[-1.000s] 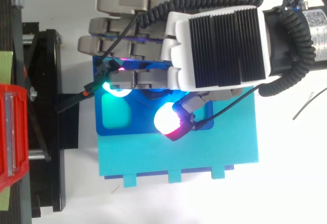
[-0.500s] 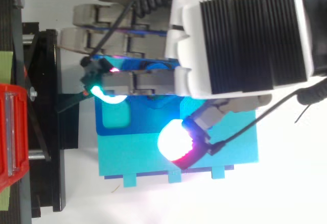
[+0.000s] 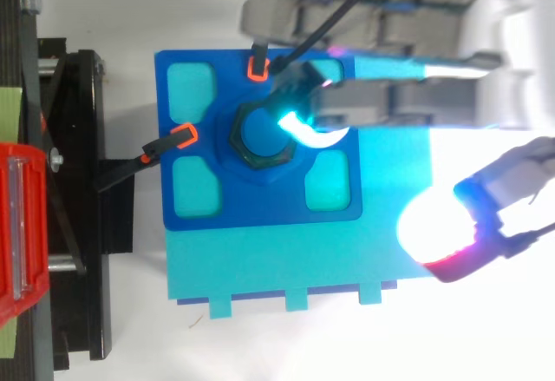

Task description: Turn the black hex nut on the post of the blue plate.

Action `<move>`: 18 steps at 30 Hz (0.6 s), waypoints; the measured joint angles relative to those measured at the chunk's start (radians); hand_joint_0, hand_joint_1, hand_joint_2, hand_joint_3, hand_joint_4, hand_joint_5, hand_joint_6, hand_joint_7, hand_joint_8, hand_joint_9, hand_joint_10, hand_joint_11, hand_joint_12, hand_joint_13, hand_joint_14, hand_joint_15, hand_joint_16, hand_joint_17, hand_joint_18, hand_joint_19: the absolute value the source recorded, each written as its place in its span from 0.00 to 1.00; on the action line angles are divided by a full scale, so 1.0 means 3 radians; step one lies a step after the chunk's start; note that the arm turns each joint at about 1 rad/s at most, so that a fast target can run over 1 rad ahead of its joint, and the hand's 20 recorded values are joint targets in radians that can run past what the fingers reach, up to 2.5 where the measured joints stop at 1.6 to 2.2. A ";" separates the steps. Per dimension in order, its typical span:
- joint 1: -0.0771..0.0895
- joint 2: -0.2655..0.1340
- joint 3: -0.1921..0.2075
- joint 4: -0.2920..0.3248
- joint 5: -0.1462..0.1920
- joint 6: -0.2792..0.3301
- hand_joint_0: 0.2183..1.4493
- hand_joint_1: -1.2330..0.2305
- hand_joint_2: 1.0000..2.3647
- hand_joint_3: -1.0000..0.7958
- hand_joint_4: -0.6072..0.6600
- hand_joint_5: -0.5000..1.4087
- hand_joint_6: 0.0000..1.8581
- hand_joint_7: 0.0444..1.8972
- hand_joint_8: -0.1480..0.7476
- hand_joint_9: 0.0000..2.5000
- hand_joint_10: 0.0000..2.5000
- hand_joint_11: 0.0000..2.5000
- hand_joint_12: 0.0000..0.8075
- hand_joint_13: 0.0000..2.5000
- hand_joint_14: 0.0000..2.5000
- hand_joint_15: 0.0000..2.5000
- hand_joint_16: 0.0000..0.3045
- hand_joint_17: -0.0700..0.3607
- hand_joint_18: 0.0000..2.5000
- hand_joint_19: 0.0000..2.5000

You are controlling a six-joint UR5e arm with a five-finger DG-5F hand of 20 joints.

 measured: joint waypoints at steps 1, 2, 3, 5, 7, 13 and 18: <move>0.0008 0.0076 -0.0080 0.0075 0.0041 0.0014 0.16 0.51 0.00 0.28 0.63 0.14 0.27 0.43 0.40 0.00 0.00 0.00 0.47 0.00 0.00 0.01 0.20 0.48 0.00 0.00; 0.0019 0.0177 -0.0187 0.0176 0.0095 0.0035 0.16 0.51 0.00 0.28 0.63 0.14 0.27 0.43 0.40 0.00 0.00 0.00 0.47 0.00 0.00 0.01 0.20 0.48 0.00 0.00; 0.0029 0.0247 -0.0265 0.0251 0.0131 0.0053 0.16 0.50 0.00 0.28 0.63 0.14 0.27 0.42 0.40 0.00 0.00 0.00 0.46 0.00 0.00 0.01 0.20 0.48 0.00 0.00; 0.0057 0.0405 -0.0444 0.0422 0.0229 0.0127 0.16 0.49 0.00 0.28 0.63 0.14 0.27 0.42 0.40 0.00 0.00 0.00 0.46 0.00 0.00 0.01 0.20 0.48 0.00 0.00; 0.0081 0.0528 -0.0621 0.0596 0.0319 0.0221 0.16 0.47 0.00 0.28 0.63 0.14 0.27 0.42 0.39 0.00 0.00 0.00 0.46 0.00 0.00 0.01 0.20 0.49 0.00 0.00; 0.0114 0.0631 -0.1084 0.0787 0.0452 0.0641 0.16 0.47 0.00 0.28 0.60 0.14 0.27 0.38 0.38 0.00 0.00 0.00 0.46 0.00 0.00 0.01 0.21 0.49 0.00 0.00; 0.0127 0.0636 -0.1173 0.0858 0.0468 0.1059 0.14 0.53 0.00 0.28 0.54 0.12 0.27 0.35 0.35 0.00 0.00 0.00 0.46 0.00 0.00 0.01 0.22 0.51 0.00 0.00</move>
